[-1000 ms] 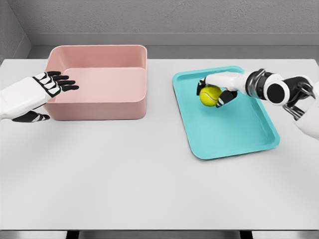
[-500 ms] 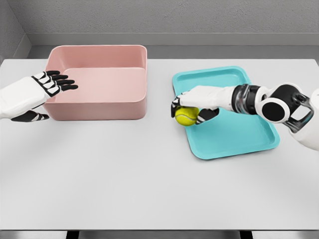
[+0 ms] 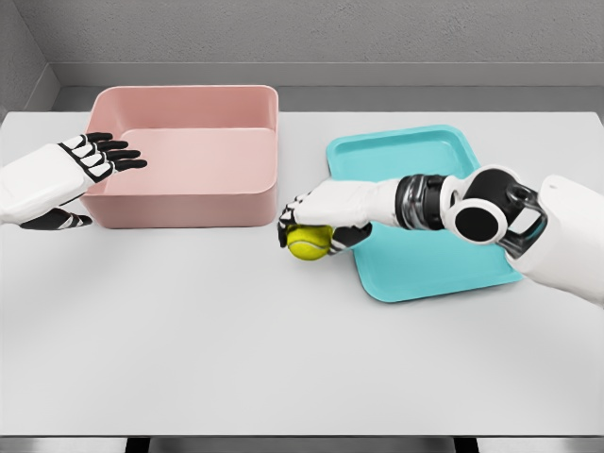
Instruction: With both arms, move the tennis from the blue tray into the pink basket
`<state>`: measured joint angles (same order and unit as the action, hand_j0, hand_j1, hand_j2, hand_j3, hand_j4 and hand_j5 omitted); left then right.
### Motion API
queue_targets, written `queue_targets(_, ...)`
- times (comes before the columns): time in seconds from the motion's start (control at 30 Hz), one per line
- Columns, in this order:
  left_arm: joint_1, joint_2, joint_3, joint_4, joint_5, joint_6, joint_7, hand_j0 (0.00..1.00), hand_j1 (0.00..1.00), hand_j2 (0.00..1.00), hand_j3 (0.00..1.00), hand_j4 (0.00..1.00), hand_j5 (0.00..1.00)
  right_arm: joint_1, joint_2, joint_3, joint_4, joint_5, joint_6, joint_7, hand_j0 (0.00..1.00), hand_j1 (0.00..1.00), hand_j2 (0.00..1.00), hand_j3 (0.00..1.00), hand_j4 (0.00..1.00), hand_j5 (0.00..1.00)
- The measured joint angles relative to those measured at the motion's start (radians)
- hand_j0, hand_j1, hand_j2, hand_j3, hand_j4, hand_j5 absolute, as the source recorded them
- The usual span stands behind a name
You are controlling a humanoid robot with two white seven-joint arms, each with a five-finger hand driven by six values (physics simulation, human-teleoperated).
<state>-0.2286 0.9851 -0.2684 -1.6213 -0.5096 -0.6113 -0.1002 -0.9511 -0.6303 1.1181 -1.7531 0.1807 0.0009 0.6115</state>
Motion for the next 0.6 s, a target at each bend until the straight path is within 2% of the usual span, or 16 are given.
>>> queue_targets(0.6,0.0,0.0,0.001,0.0,0.0,0.0,0.0,1.0,1.0,1.0,1.0,1.0,1.0,-0.052,0.166,0.056,0.016,0.001,0.09,0.0,0.52,0.52,0.52,0.52,0.52,0.52)
